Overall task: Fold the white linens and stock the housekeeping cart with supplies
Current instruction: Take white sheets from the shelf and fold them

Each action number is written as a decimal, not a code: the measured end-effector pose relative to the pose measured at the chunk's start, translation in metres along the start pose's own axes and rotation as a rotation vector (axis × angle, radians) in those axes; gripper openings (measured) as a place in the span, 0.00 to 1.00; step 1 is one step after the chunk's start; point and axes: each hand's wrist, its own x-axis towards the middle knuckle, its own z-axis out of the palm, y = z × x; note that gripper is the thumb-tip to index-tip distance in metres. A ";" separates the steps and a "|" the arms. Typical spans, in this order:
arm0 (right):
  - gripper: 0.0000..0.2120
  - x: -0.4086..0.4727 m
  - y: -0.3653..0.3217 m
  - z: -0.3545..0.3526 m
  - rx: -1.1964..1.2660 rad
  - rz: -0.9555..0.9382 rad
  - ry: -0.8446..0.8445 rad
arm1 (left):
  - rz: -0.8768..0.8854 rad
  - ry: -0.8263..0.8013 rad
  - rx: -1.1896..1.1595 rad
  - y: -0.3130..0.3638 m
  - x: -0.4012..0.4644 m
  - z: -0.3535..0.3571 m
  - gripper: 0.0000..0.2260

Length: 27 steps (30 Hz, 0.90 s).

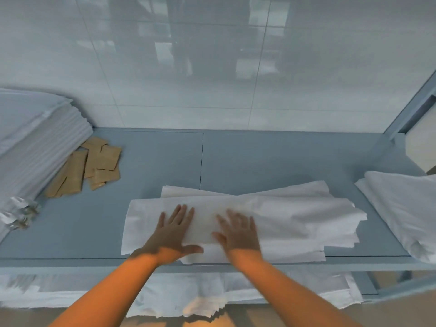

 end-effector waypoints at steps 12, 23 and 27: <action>0.47 0.069 0.177 -0.056 -0.154 0.204 -0.337 | -0.051 0.076 0.062 0.012 0.096 -0.018 0.43; 0.16 -0.001 0.161 -0.066 -0.221 -0.135 0.308 | 0.221 0.617 0.239 0.052 0.027 -0.028 0.21; 0.21 -0.056 0.156 -0.076 -0.250 -0.196 0.343 | 0.190 0.621 0.286 0.068 -0.016 -0.022 0.22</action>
